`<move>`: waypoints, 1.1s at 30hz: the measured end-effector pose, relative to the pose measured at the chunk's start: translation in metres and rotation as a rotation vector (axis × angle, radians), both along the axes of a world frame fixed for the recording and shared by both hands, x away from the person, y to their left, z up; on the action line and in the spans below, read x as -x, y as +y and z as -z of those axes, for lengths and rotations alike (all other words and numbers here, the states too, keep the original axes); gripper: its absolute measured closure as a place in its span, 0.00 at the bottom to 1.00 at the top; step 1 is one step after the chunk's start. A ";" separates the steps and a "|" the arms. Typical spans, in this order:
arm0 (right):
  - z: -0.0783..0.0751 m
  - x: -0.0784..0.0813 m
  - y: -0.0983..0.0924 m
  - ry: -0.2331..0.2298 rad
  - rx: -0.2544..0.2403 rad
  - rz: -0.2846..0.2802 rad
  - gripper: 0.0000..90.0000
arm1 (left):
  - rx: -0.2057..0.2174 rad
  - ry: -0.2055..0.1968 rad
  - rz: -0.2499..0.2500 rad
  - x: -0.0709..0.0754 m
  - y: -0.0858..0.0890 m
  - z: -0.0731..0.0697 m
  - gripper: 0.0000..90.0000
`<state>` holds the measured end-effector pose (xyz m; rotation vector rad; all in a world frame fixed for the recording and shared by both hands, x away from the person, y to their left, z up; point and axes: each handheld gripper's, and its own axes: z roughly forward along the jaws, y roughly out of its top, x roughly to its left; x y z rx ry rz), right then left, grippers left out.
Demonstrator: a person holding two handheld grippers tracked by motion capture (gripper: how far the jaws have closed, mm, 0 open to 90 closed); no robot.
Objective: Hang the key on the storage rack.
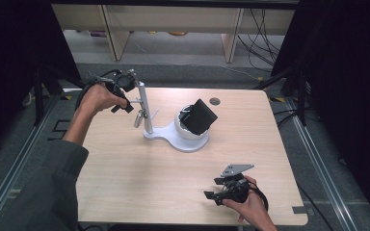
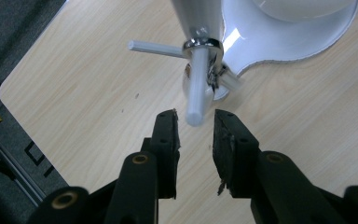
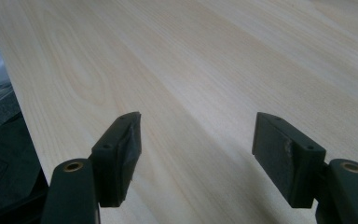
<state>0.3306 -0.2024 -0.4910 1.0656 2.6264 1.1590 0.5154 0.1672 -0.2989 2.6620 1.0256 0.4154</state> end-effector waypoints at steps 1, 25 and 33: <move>0.000 0.000 0.000 0.000 0.000 0.000 0.37 | 0.000 0.000 0.000 0.000 0.000 0.000 0.76; -0.004 0.000 -0.002 0.017 0.004 0.001 0.37 | 0.047 0.005 0.033 0.033 0.022 0.016 0.59; -0.004 0.000 -0.002 0.014 0.006 0.002 0.37 | 0.065 0.006 0.050 0.046 0.028 0.034 0.50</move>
